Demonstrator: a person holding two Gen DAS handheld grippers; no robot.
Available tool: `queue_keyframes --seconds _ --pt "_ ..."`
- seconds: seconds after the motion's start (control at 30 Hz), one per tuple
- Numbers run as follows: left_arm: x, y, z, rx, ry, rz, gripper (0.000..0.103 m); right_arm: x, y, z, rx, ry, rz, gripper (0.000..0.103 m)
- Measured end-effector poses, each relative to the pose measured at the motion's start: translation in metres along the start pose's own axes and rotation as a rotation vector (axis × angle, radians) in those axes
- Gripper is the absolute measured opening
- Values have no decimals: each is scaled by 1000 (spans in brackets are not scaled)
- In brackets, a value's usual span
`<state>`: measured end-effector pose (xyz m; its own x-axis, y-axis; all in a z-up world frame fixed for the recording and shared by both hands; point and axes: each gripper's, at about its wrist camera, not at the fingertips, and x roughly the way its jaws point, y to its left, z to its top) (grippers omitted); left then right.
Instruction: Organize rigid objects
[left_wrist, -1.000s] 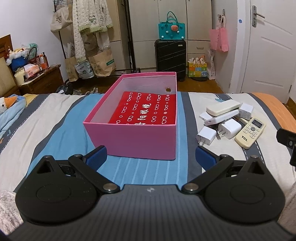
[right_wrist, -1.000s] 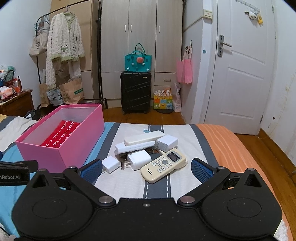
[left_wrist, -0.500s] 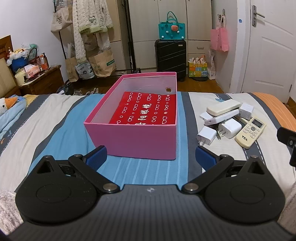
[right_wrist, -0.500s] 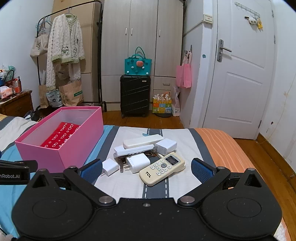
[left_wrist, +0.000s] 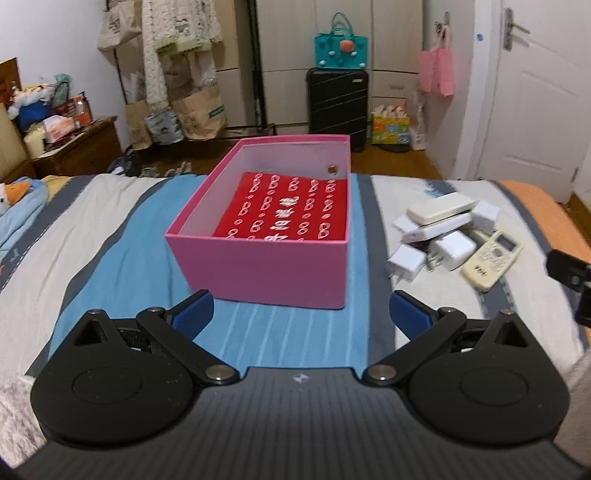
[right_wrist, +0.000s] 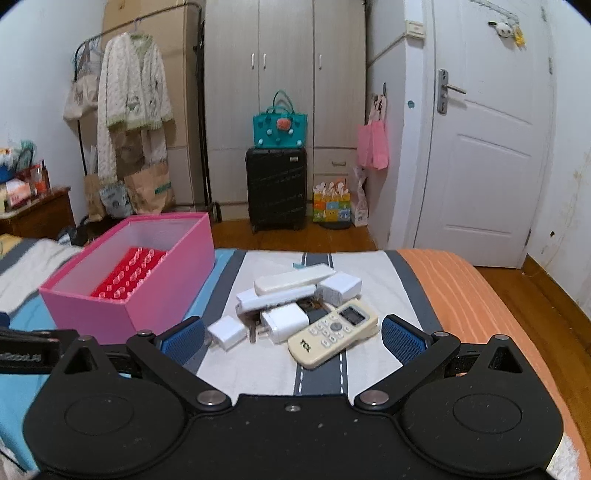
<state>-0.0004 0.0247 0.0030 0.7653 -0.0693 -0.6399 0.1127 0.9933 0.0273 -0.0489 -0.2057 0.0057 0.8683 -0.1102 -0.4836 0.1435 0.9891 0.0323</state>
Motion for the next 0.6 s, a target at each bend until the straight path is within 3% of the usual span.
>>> queue_keyframes --seconds 0.13,0.23,0.4,0.5,0.6 --pt "-14 5 19 47 -30 31 103 -4 -5 10 1 -78 92 103" --pt "-15 15 37 84 -15 -5 102 -8 -2 30 -78 -150 116 103" --pt "6 40 71 116 45 -60 99 26 5 72 -160 -28 207 103" --pt "25 54 95 124 73 -51 99 63 4 92 -77 75 284 103" --pt "55 69 121 133 131 -76 99 120 -4 105 78 234 325 103"
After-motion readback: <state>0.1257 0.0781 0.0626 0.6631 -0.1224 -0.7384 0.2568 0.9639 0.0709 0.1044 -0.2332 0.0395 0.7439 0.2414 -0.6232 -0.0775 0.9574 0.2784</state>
